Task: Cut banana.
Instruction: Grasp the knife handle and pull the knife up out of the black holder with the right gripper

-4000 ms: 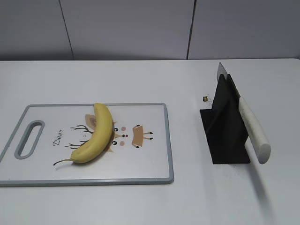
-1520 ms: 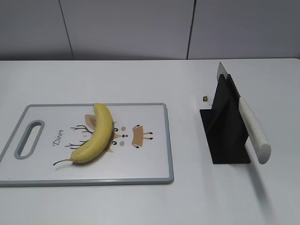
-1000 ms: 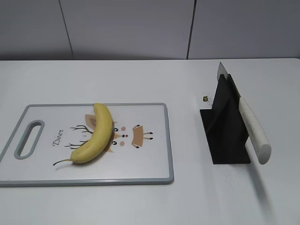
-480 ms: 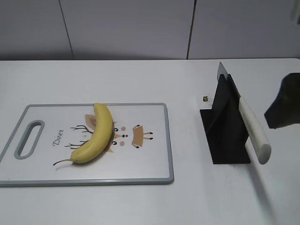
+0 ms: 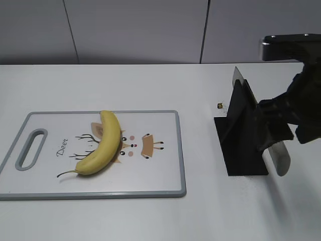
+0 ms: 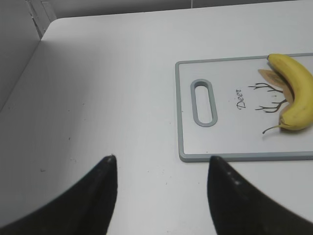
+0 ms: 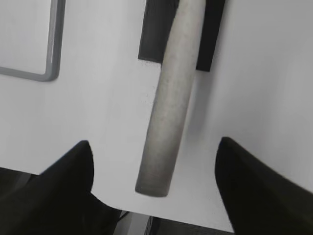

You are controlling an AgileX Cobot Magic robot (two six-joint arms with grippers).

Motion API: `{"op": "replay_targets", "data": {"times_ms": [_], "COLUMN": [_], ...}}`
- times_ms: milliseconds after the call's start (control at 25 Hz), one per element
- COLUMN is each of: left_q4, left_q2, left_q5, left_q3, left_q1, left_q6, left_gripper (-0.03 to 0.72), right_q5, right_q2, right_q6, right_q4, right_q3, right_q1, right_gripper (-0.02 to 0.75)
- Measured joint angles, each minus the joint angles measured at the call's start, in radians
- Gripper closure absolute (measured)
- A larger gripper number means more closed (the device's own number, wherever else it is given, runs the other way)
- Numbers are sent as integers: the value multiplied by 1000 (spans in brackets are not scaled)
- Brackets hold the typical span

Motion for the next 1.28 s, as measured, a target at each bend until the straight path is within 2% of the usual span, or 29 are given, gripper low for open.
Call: {"op": "replay_targets", "data": {"times_ms": [760, 960, 1120, 1200, 1280], "left_q4": [0, 0, 0, 0, 0], "left_q2": [0, 0, 0, 0, 0], "left_q5": [0, 0, 0, 0, 0], "left_q3": [0, 0, 0, 0, 0], "left_q1": [0, 0, 0, 0, 0], "left_q6": [0, 0, 0, 0, 0], "left_gripper": [143, 144, 144, 144, 144], "right_q5": [-42, -42, -44, -46, -46], "right_q2": [187, 188, 188, 188, 188], "right_q6": [55, 56, 57, 61, 85], "right_q4": [-63, -44, -20, -17, -15], "right_q3": [0, 0, 0, 0, 0], "right_q1": [-3, -3, -3, -3, -7], "right_gripper": [171, 279, 420, 516, 566]}}
